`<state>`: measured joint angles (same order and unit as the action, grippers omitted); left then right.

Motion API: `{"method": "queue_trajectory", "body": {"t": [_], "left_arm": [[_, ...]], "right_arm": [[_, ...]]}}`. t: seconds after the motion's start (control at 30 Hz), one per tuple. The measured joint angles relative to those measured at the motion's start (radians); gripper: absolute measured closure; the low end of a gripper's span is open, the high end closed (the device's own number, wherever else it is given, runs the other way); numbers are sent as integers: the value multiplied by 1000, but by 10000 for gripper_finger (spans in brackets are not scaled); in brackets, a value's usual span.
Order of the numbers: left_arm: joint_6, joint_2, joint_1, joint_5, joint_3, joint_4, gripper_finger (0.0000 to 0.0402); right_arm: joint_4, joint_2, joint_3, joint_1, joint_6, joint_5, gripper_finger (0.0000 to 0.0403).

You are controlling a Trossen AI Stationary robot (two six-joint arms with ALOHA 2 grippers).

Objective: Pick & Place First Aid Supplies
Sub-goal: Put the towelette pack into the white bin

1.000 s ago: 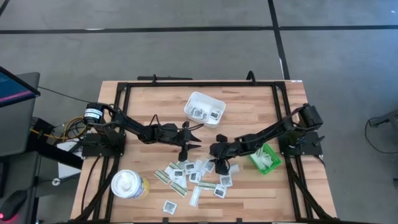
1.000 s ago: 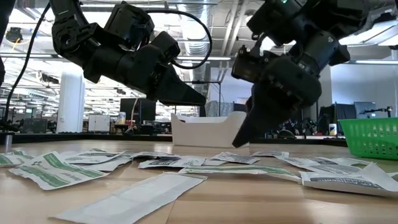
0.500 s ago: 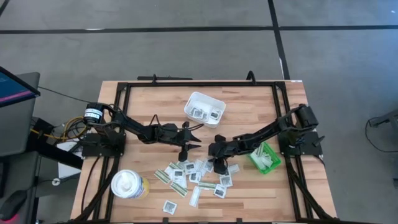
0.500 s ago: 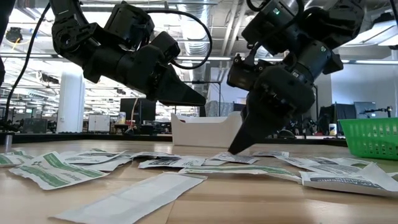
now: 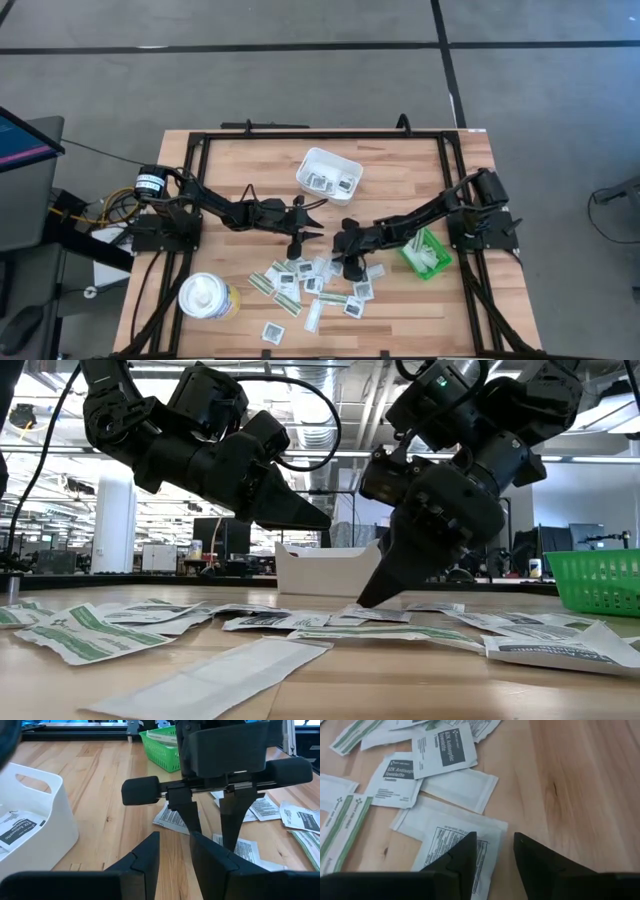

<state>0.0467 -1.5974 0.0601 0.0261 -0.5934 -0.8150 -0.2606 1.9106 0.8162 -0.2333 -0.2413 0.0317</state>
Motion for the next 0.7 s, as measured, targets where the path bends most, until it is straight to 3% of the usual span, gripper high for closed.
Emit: {"method": "queue_trajectory", "body": {"t": [0.23, 0.5, 0.7], "left_arm": [[0, 0, 0, 0, 0, 0, 294], [0, 0, 0, 0, 0, 0, 294], [0, 0, 0, 0, 0, 0, 294]], "right_arm": [[24, 0, 2, 0, 36, 17, 299], [35, 0, 2, 2, 41, 12, 394], [37, -1, 1, 2, 40, -2, 389]]}}
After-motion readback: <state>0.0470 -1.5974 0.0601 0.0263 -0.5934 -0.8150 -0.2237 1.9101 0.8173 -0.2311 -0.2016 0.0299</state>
